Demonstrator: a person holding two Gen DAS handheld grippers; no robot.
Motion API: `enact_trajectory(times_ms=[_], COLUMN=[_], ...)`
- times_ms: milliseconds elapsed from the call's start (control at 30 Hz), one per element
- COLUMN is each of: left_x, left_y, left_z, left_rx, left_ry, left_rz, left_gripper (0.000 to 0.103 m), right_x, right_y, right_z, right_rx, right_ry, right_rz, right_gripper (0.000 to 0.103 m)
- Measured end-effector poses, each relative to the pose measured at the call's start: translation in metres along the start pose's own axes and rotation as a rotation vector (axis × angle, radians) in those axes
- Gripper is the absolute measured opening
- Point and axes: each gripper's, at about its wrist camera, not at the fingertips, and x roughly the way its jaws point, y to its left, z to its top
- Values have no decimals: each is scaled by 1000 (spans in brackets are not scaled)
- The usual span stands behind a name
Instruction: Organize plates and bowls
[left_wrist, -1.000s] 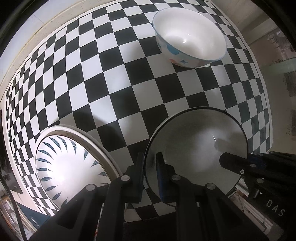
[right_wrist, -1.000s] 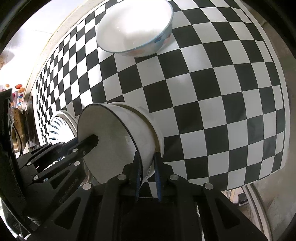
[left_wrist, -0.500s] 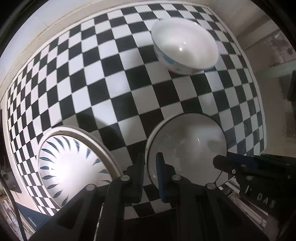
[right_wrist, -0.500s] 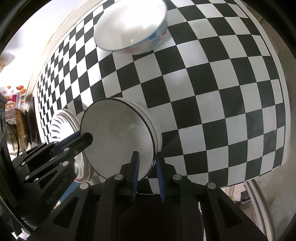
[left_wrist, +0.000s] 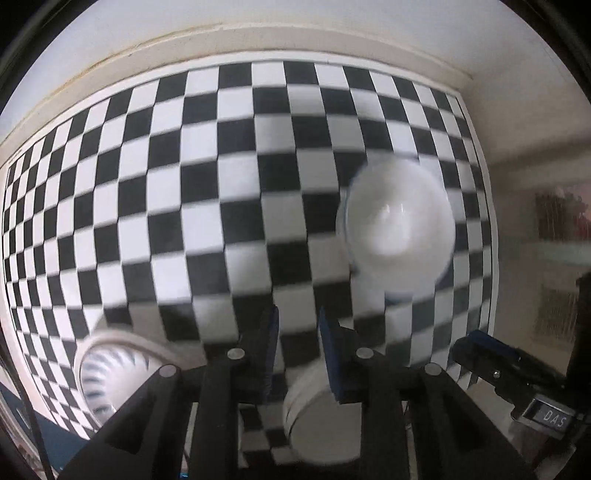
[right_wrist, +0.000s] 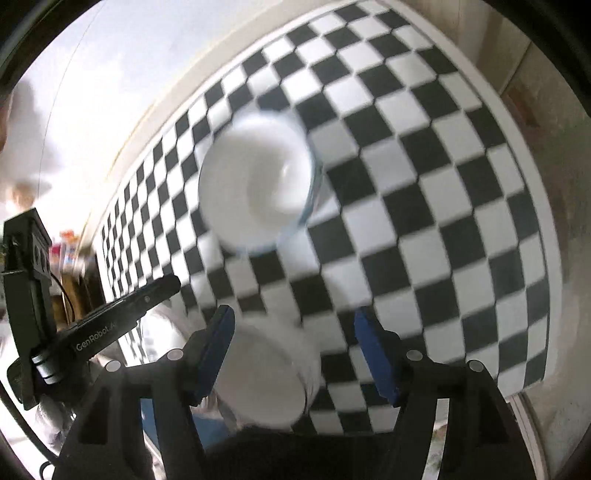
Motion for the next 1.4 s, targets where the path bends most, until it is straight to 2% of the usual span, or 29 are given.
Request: enact_trajectory(times_ms=[100,233,367,467,567,633,700,767,933,1133,1400], left_x=[10,28,43,55,63,68,71,72,70,55,24], left_y=[-4,-11,-21,-28,-35,-37,-38,-37,-39,-49,-59], left_z=[26,50,64,71,73,76,77,77,70,59,37], left_rx=[-4,7,41,72,95,107,111,102,122,159,175], left_ry=[15,50,75,98,99,99,85,86,76,28,-36], left_rz=[-17,-22,-7,-12,-28,-21,-8,-13,8,41,31], left_gripper=[21,22,22,21,20,12,9,8,8,8,8], right_x=[2,18,33,40,51,56,61,61,59,55,27], right_y=[-2,-4,-4,-8,-11,-13,-13,-13,-15,-11,7], right_z=[26,57,71,79,86,90,93,94,90,79,64], right_rx=[19,35,39,50,66,69,69,56,52,43,16], right_ry=[-34,-16,5,14,35,48,60,47,46,44,-6], right_rz=[-13,-18,-30,-19,-18,-21,-47,-103,-99,-96,-81], right_gripper=[70,70,69,65,55,46,23,11,10,9,9])
